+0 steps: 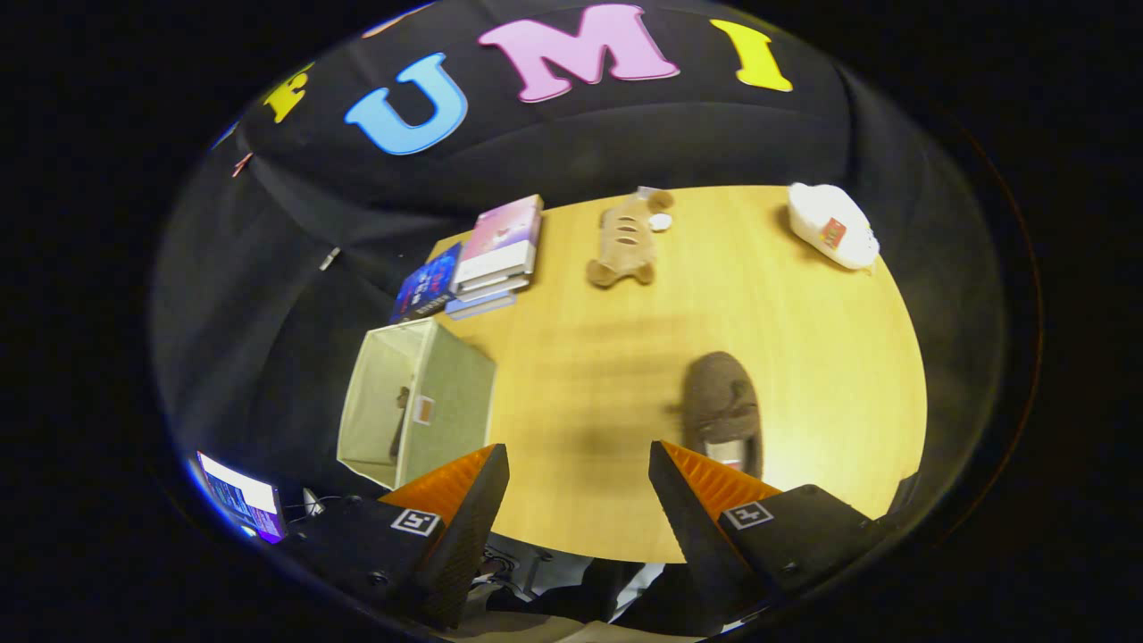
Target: Open the storage box then place both shoes into the box .Put the left shoe in first, then the right shoe, with the right side of both shoes facing outward in a uniform manner.
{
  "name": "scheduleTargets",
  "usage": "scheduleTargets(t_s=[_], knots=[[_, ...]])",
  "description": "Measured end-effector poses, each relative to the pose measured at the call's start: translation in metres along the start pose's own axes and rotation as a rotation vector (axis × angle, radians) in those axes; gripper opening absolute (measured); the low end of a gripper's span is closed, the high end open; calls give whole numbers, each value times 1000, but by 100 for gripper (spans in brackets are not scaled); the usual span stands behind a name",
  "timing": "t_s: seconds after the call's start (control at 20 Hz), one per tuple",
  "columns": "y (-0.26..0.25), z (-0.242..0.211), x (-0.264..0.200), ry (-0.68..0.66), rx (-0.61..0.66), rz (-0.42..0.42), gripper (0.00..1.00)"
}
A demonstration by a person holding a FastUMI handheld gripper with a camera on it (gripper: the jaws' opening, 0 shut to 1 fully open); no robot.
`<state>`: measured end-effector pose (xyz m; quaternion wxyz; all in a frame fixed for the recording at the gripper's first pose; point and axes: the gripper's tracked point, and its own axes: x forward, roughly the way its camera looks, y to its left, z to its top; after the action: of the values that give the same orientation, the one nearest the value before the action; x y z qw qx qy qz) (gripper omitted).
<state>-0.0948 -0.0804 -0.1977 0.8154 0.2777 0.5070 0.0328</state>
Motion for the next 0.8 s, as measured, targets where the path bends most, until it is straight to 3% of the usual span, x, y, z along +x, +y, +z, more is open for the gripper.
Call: scheduleTargets(t_s=[0.3,0.8], knots=[[-110,-21,29,87,15,-119,98],[-176,-54,115,235,-65,-190,93]])
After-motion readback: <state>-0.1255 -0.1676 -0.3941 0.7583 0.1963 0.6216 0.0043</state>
